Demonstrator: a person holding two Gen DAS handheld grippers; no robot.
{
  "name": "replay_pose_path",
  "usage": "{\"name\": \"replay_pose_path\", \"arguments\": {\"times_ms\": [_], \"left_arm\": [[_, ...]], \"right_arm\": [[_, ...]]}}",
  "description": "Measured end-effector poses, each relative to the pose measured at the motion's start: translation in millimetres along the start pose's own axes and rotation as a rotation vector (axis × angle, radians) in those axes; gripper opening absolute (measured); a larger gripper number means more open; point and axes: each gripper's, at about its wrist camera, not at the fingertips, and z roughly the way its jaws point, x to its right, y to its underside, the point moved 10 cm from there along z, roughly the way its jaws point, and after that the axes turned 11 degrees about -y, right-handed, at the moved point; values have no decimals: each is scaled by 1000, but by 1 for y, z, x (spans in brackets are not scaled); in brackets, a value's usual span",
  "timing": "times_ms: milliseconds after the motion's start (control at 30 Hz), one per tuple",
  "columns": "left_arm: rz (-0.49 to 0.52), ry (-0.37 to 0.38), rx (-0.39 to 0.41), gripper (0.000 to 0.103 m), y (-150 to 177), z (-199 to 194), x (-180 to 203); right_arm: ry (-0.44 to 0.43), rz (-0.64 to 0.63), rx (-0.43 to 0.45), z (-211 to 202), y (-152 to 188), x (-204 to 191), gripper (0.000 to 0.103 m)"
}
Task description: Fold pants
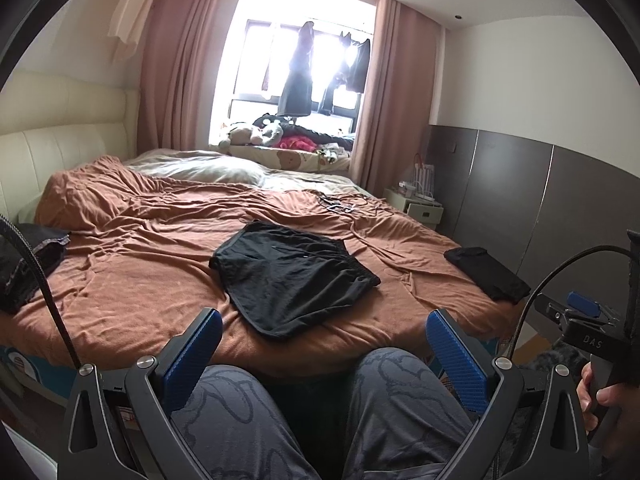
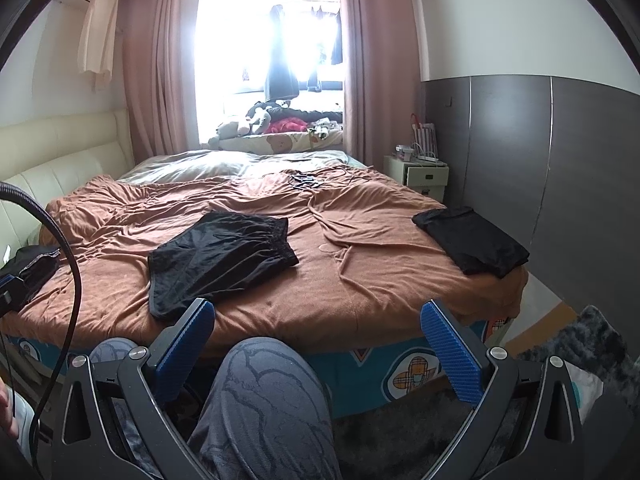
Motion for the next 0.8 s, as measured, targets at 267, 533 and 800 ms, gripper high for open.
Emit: {"name": "replay_pose_path", "arguments": {"times_ms": [267, 533, 800], "left_arm": [[-14, 0, -1, 103, 1, -3, -4], [-15, 2, 2, 103, 0, -5, -3], [-17, 2, 1, 103, 0, -4, -4]], "right_arm": [[1, 1, -3, -1, 1, -2, 103], [3, 6, 1, -3, 2, -1, 103], [4, 8, 2, -4, 2, -1, 103]]}}
